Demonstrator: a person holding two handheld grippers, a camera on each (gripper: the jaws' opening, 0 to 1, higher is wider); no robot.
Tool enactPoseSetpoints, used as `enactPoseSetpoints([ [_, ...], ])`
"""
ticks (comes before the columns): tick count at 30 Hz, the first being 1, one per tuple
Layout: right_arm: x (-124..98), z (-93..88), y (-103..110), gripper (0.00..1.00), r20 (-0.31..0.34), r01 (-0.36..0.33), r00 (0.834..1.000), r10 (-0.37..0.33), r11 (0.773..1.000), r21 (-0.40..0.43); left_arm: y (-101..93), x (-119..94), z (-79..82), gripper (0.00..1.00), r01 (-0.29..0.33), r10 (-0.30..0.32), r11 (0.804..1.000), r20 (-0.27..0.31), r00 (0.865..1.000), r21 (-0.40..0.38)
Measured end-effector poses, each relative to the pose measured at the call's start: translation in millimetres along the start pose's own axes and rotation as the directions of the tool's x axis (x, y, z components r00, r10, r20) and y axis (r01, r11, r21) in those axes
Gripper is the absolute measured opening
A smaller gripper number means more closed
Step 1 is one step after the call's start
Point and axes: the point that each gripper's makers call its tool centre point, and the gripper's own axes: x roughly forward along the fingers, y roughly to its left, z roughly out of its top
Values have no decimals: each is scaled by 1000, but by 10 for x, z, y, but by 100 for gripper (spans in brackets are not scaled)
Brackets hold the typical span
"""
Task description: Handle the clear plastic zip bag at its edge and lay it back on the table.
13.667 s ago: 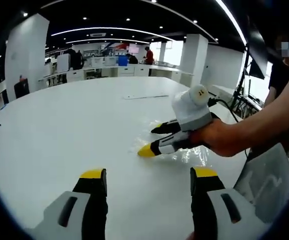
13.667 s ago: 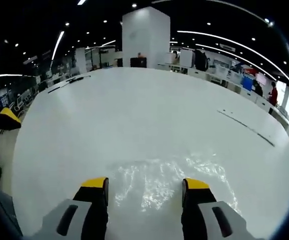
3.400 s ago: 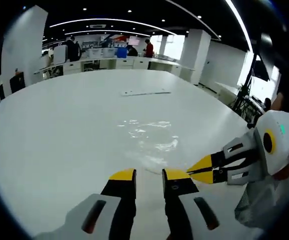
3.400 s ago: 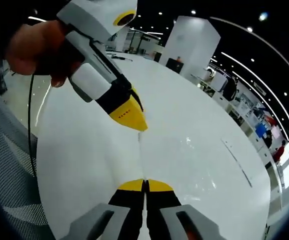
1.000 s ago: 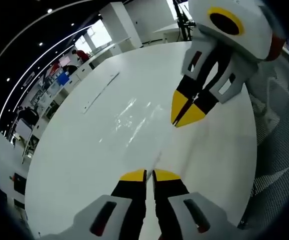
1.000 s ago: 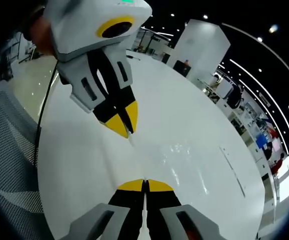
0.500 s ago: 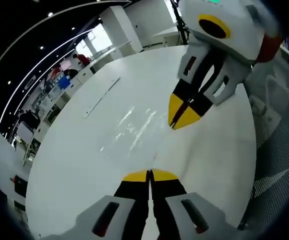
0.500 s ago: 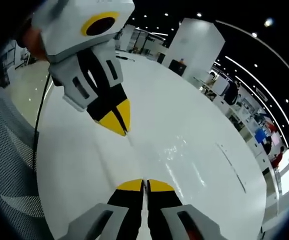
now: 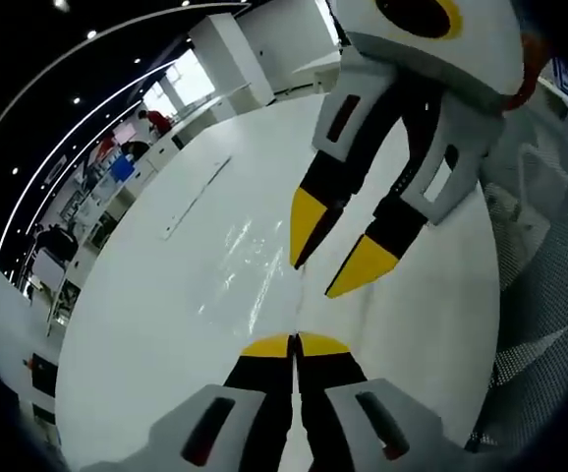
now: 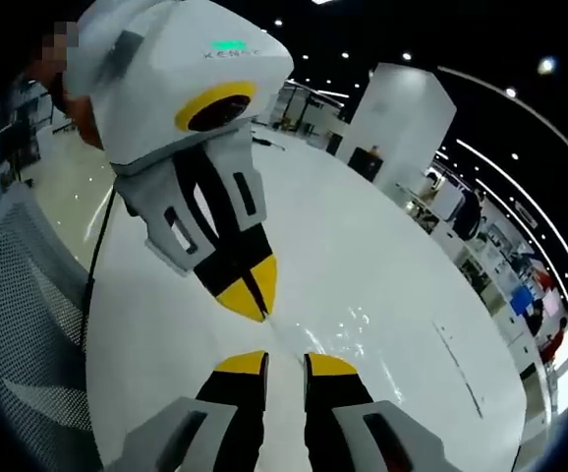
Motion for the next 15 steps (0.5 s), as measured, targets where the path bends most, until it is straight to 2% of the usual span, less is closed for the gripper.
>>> enactPoseSetpoints([
  [9, 81, 61, 15, 9, -17, -25, 1000, 24, 998, -60, -34, -18, -6, 0, 13, -13, 1000, 5, 1000, 19],
  [15, 113, 88, 61, 7, -23, -47, 999, 45, 996, -80, -59, -7, -66, 0, 27, -27, 999, 0, 1000, 37],
])
